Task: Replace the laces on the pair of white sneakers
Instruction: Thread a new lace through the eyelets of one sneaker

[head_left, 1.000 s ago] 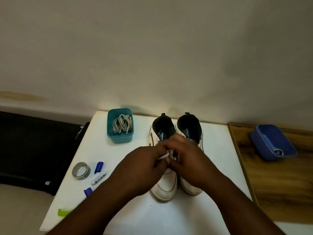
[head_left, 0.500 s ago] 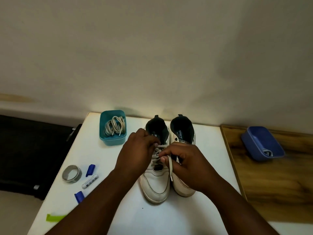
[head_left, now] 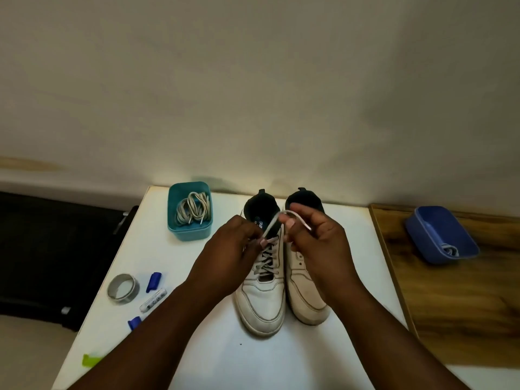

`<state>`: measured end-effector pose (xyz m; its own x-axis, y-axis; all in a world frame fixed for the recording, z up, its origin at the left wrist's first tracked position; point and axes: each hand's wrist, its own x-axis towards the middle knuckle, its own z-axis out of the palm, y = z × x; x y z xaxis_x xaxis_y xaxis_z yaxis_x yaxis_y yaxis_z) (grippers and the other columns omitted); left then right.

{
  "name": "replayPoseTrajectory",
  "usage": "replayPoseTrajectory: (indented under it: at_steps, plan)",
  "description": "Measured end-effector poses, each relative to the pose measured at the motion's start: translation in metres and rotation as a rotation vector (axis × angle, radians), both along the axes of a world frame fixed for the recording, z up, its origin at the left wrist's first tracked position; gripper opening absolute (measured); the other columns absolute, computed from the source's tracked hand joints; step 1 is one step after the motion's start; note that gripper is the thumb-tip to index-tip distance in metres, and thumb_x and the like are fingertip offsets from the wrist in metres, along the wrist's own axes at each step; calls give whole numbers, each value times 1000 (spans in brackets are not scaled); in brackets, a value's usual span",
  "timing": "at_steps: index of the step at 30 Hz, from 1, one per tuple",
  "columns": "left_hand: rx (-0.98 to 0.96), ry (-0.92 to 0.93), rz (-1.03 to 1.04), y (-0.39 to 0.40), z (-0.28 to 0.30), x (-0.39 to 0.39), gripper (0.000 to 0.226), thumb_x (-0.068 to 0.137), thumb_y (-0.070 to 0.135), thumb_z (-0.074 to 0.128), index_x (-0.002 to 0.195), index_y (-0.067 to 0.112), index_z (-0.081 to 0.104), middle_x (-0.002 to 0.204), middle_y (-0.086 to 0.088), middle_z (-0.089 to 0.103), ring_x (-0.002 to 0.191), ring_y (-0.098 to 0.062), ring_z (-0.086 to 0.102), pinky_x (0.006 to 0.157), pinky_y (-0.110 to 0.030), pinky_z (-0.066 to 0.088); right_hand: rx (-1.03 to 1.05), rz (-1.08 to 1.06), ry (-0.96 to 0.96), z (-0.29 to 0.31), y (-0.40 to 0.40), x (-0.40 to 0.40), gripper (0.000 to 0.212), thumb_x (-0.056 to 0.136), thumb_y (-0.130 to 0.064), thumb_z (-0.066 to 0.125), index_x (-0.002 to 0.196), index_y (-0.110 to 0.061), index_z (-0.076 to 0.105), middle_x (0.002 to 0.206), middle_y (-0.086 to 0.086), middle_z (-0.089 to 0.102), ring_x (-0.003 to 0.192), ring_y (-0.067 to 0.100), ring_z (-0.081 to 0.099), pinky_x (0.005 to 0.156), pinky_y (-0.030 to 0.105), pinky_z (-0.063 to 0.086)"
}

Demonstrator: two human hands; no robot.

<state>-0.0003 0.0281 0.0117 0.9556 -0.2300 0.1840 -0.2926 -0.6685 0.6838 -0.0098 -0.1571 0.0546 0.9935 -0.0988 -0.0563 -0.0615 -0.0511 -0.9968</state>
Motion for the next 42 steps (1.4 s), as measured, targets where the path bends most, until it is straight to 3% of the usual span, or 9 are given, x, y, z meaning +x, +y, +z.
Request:
replayPoseTrajectory:
  at_steps: [3, 5, 8, 16, 22, 26, 31, 36, 42]
  plan:
    - [-4, 8, 55, 3, 0, 0, 16, 99, 44, 60, 103, 30, 65, 100, 11, 57, 87, -4, 56, 75, -33, 52, -288, -69, 54, -18, -1, -1, 59, 93, -17, 74, 142, -32, 45, 98, -8, 74, 91, 2, 70, 87, 30, 58]
    - [9, 9, 73, 2, 1, -1, 15, 98, 43, 62, 105, 31, 67, 101, 12, 60, 81, -2, 55, 72, -23, 48, -601, -28, -82, -25, 2, -6, 48, 92, -20, 73, 129, -39, 51, 102, -15, 69, 87, 1, 67, 84, 35, 59]
    - [26, 22, 86, -1, 4, -2, 12, 97, 36, 66, 106, 30, 70, 96, 14, 64, 71, 2, 52, 67, -11, 33, -769, 177, -223, -28, 12, -10, 41, 97, -22, 66, 132, -41, 57, 123, -16, 64, 103, 4, 64, 91, 31, 56]
    - [14, 14, 117, -2, 8, -3, 8, 96, 37, 68, 101, 34, 73, 94, 15, 69, 74, 0, 54, 67, -8, 33, -896, 192, -271, -34, 13, -4, 22, 101, -24, 58, 120, -28, 69, 113, -7, 57, 99, 11, 58, 81, 29, 52]
    - [17, -59, 114, -3, 0, -5, 12, 98, 39, 63, 105, 35, 71, 99, 16, 67, 90, -5, 58, 78, -32, 53, -883, 223, -168, -40, 11, -4, 13, 96, -30, 63, 105, -21, 64, 132, -4, 42, 115, 13, 49, 95, 34, 49]
    - [8, -69, 136, -6, -1, -4, 11, 98, 42, 61, 101, 35, 69, 92, 14, 63, 84, -5, 57, 73, -33, 52, -825, 94, -223, -41, 11, -5, 11, 98, -17, 63, 107, -22, 67, 118, -3, 56, 100, 14, 59, 86, 38, 55]
    - [-40, -19, 198, -3, -1, -2, 12, 95, 42, 67, 102, 34, 72, 89, 17, 63, 79, -1, 57, 67, -19, 41, -788, -10, -285, -26, 10, -9, 25, 98, -20, 58, 120, -30, 67, 108, -12, 65, 84, 4, 61, 75, 28, 54]
    - [-20, -14, 160, -5, 1, -3, 10, 95, 41, 67, 100, 35, 72, 87, 16, 62, 77, -1, 56, 66, -20, 40, -469, 16, 2, -15, 11, -6, 26, 98, -12, 51, 94, -29, 69, 76, -8, 67, 63, 1, 60, 62, 27, 49]
    - [-50, 8, 153, 3, 3, 1, 12, 93, 41, 69, 102, 35, 74, 86, 15, 64, 77, 1, 58, 70, -23, 46, -973, 164, -81, -12, -11, 0, 21, 105, -36, 52, 91, -32, 66, 72, -14, 60, 68, 4, 58, 61, 25, 44]
